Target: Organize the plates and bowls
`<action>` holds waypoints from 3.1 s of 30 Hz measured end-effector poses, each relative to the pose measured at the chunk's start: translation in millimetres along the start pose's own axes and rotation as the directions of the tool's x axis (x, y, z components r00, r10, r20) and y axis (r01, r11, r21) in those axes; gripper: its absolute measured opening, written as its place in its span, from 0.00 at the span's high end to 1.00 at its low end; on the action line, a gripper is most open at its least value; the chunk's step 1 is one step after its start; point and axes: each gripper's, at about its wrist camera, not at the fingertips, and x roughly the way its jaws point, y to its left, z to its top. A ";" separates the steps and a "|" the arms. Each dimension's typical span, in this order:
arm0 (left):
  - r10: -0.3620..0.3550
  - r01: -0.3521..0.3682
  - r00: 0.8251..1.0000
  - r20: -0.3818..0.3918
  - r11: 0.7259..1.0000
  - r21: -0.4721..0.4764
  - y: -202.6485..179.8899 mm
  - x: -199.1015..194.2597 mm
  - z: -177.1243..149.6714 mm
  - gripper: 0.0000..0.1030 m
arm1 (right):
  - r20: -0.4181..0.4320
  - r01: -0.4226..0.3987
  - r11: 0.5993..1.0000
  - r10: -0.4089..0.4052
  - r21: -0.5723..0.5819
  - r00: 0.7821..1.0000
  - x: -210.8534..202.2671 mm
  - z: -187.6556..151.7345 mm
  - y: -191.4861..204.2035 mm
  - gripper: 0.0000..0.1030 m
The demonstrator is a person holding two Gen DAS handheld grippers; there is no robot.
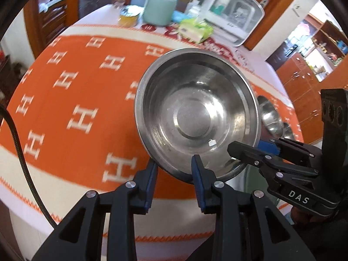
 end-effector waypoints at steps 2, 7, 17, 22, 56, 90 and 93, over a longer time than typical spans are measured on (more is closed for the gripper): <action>0.012 -0.013 1.000 -0.025 1.000 -0.019 7.9 2.9 -6.8 0.71 | -0.027 -0.011 1.000 0.010 -0.008 1.000 8.1 -2.1 5.1 0.73; 0.031 -0.034 0.996 -0.083 0.999 -0.037 20.2 11.6 -19.0 0.70 | -0.093 -0.034 0.999 0.034 0.003 0.995 25.1 -11.6 10.7 0.73; 0.042 -0.049 0.986 -0.164 0.998 -0.041 27.3 26.4 -32.4 0.70 | -0.160 -0.031 0.999 0.034 0.022 0.987 40.9 -26.9 15.4 0.69; 0.049 -0.054 0.982 -0.183 0.998 -0.027 25.0 31.5 -32.6 0.70 | -0.168 -0.011 1.000 0.014 0.015 0.986 43.3 -27.5 15.5 0.67; 0.137 -0.136 0.990 -0.010 0.988 0.075 -49.1 10.9 -0.5 0.41 | 0.049 0.147 0.989 -0.145 -0.033 0.988 -29.9 -38.6 -25.9 0.46; 0.053 -0.025 0.997 -0.064 0.928 0.372 -232.9 103.7 79.6 0.32 | 0.142 -0.060 0.884 -0.007 0.463 0.990 -76.9 -73.1 -220.3 0.46; 0.051 -0.013 0.994 -0.093 0.929 0.369 -231.6 118.4 84.9 0.32 | 0.139 -0.079 0.871 0.012 0.485 0.990 -70.8 -71.8 -227.8 0.46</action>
